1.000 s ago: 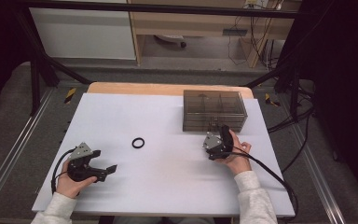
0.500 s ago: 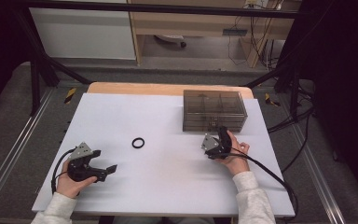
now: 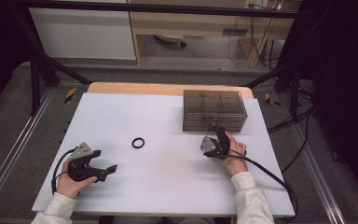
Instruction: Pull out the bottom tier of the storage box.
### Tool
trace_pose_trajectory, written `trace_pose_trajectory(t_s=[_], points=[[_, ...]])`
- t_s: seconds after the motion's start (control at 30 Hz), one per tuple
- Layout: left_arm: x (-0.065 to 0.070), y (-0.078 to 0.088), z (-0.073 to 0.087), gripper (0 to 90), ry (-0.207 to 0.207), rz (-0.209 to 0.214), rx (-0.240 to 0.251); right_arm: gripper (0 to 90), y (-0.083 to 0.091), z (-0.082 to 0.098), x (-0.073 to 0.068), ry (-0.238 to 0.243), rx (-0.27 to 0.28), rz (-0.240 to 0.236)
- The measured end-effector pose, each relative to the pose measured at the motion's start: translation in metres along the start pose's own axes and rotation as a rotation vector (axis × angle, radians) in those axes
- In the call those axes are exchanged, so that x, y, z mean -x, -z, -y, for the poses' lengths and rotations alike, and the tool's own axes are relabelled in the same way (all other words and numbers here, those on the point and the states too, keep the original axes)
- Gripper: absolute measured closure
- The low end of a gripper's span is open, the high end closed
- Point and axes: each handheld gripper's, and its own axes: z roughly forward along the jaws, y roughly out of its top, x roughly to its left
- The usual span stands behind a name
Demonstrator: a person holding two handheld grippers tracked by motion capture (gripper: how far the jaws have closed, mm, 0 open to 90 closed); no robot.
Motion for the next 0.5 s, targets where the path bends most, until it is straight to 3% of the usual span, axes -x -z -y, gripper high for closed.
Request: trace_pose_trajectory(t_s=[0.5], points=[[-0.0001, -0.0003, 0.0002, 3.6, 0.001, -0.001, -0.001, 44.2, -0.0049, 0.0005, -0.0044, 0.07, -0.005, 0.072]])
